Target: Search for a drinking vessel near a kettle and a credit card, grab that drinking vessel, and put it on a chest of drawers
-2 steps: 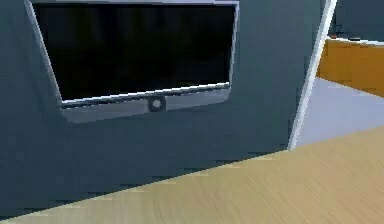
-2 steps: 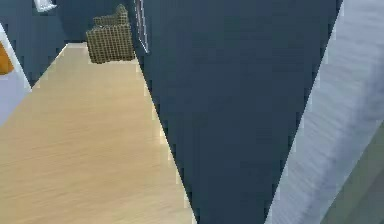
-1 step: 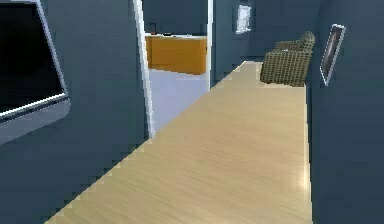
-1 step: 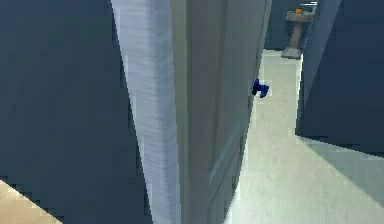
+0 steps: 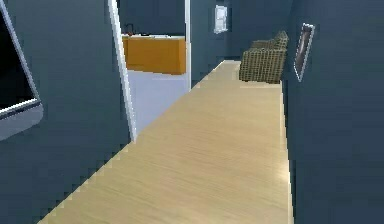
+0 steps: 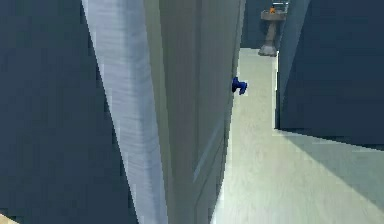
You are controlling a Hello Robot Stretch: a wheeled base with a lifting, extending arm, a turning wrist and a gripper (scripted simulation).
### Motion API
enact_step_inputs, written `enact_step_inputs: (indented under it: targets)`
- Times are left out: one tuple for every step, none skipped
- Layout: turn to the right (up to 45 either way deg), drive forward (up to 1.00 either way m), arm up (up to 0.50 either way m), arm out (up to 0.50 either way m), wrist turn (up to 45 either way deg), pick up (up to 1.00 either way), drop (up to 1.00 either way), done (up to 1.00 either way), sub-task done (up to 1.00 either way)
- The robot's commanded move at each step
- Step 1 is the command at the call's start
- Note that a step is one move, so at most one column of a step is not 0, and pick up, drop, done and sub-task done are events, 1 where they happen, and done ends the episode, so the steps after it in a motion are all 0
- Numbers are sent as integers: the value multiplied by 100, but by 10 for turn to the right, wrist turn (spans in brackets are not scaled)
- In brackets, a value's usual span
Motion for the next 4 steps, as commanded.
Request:
enact_step_inputs:
  targets:
    - [0, 100, 0, 0, 0, 0, 0, 0, 0]
    - [0, 100, 0, 0, 0, 0, 0, 0, 0]
    - [150, 0, 0, 0, 0, 0, 0, 0, 0]
    - [0, 10, 0, 0, 0, 0, 0, 0, 0]
